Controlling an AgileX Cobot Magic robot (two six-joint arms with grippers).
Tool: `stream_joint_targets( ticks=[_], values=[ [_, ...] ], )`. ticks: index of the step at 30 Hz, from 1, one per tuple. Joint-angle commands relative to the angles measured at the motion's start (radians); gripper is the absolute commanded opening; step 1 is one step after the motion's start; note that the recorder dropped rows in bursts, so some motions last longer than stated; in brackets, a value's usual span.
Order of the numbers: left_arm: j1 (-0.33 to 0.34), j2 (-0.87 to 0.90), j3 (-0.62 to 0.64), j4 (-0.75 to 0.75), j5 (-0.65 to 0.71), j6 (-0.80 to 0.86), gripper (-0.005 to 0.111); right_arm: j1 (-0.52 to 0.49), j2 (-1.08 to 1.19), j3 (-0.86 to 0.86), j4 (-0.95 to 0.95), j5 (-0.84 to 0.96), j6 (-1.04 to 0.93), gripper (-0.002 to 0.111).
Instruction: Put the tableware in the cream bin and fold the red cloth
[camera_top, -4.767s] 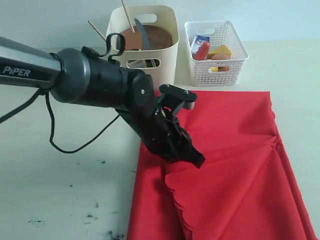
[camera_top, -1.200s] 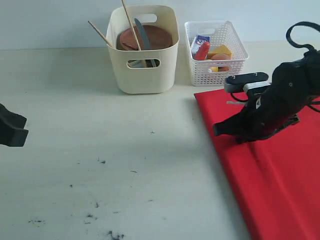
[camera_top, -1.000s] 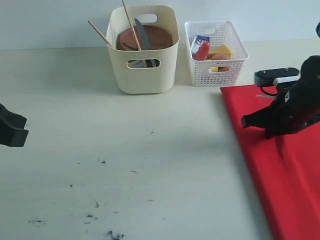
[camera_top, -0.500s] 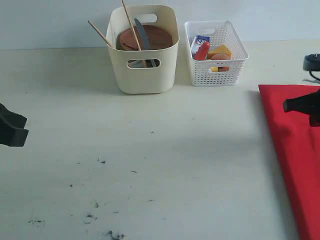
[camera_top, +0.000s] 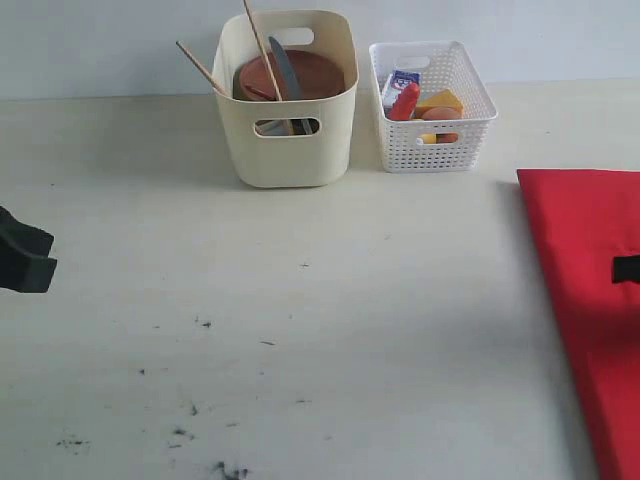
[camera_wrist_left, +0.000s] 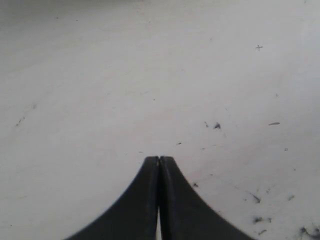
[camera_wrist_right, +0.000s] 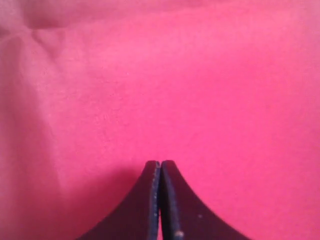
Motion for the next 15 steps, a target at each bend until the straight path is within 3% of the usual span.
stream_joint_targets(
  ticks=[1,4,15],
  values=[
    [0.003,-0.006,0.003,-0.002,-0.012,-0.011,0.001,-0.006,0.067,0.004,-0.098,-0.144,0.028,0.0],
    [0.003,-0.006,0.005,0.027,-0.012,-0.009,0.001,-0.006,0.135,-0.028,-0.216,-0.217,0.028,0.0],
    [0.003,-0.004,0.005,0.047,-0.012,-0.011,0.001,-0.003,0.388,-0.378,-0.248,-0.381,-0.025,0.0]
  ],
)
